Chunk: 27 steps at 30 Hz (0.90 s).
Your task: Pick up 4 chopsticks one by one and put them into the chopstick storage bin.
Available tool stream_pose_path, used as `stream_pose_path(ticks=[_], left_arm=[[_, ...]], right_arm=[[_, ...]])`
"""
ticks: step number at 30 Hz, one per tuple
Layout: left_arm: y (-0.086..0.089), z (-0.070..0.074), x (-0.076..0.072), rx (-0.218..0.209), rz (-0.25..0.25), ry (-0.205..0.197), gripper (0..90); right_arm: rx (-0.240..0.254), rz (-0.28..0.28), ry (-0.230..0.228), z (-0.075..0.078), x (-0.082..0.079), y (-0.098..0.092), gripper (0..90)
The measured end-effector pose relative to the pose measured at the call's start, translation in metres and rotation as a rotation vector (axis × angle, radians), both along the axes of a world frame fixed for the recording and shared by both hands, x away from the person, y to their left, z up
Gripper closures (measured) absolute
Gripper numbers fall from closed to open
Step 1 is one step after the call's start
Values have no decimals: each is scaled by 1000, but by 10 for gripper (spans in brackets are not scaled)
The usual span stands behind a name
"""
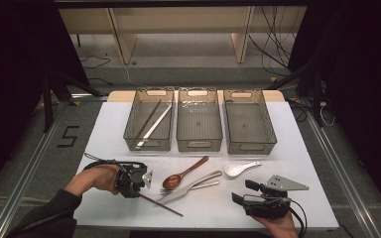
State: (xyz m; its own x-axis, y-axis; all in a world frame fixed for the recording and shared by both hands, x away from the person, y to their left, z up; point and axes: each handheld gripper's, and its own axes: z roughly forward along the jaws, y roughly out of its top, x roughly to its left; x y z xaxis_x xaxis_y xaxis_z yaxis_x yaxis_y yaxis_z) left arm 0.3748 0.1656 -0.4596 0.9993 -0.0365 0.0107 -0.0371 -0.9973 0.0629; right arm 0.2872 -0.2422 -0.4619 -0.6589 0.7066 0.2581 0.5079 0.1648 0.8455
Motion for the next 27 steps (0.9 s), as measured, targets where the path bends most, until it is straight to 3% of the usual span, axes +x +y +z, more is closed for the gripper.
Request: stream_pose_path(ticks=[6,13,14,24,27], left_arm=[[1,0,-6,-2,-63,-6,822],[1,1,-9,3,-117,-5,838],[1,-1,-11,-18,-102,0,839],[1,5,-21,-20,-150,13,844],[1,10,-24,-39,-155,13,844]], right_arm=[[-3,2,6,0,0,2,271],[-1,2,1,0,0,1,271],[-2,2,1,0,0,1,271],[-3,2,4,0,0,1,271],[-4,2,7,0,0,1,271]])
